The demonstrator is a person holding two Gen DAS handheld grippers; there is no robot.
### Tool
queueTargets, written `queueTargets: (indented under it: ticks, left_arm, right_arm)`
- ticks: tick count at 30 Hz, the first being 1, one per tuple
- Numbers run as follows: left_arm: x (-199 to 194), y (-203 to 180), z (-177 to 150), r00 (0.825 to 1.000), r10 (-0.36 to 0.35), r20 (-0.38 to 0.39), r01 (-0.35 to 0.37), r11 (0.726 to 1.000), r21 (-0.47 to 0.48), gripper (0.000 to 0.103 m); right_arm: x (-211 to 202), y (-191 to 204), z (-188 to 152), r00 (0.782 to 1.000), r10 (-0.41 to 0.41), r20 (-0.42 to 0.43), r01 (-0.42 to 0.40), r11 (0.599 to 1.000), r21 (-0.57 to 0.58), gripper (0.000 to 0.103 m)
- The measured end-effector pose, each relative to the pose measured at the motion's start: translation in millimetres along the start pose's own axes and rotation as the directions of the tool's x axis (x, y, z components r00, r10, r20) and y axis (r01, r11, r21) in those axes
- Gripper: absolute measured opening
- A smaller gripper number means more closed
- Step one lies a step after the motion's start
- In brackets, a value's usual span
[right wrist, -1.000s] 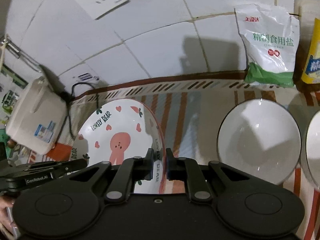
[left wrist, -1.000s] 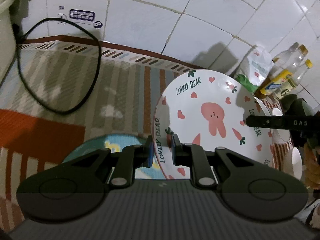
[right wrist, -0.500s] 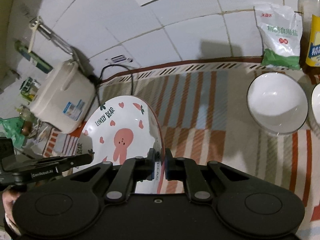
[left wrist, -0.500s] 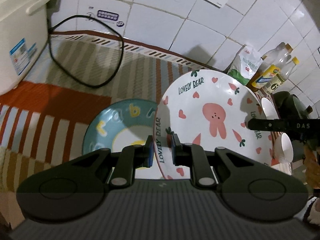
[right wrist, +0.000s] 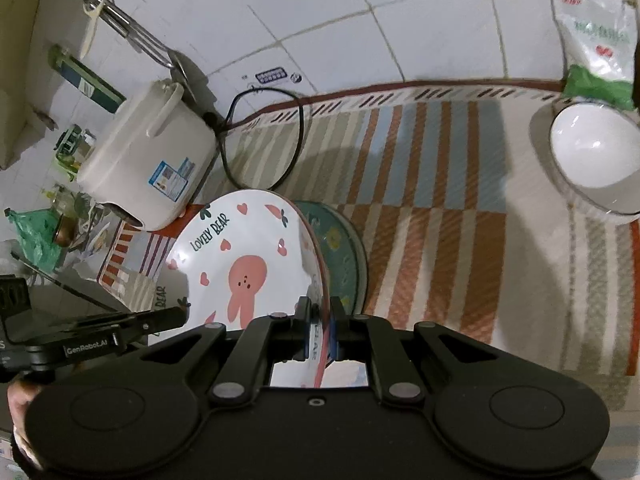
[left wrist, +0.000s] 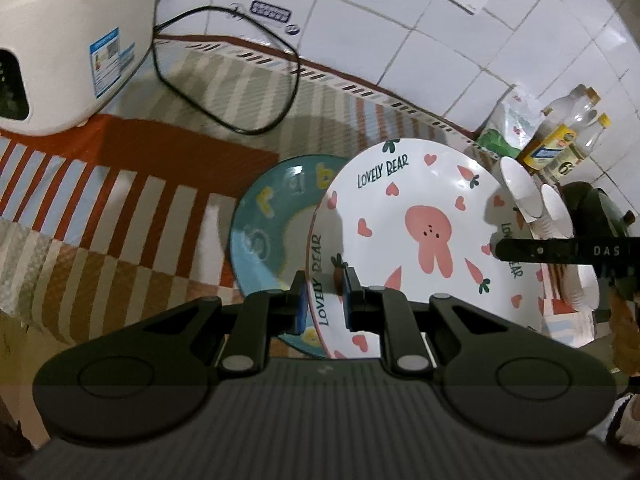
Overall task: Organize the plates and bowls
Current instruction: 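Carry the bunny plate with both grippers and lower it onto the egg plate, then open both grippers and withdraw them from the plate stack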
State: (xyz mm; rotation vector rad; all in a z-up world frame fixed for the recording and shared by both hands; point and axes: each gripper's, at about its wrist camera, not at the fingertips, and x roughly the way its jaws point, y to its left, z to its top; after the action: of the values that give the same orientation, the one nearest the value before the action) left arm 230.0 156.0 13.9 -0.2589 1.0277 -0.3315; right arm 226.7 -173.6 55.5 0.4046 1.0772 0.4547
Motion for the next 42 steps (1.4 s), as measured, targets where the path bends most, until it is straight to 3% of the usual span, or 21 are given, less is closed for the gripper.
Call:
queueTargets:
  ticks: [18,30,35,42]
  left_arm:
    - [48,38,3,1.000,0.019,-0.012,-0.019,1.000,0.005,0.015]
    - [54,39,6,1.000,0.006,-0.003,-0.006,1.000,0.027,0.015]
    - [54,41,4,1.000,-0.008,0.011,0.008,0.999,0.034,0.015]
    - [53,43,3,1.000,-0.022,0.013,0.022,0.999,0.037,0.016]
  right_arm:
    - [68,-12,12,0.997,-0.007,-0.077,0.008,1.000,0.007,0.013]
    - [71,-13,17,0.997,-0.017,-0.077,0.015,0.999,-0.028,0.014]
    - [70,-10,14,0.998,-0.004,-0.069,-0.001,0.997,-0.073,0.021]
    - [69,0,14,0.997,-0.035,-0.075,0.023,0.987,-0.157,0.023]
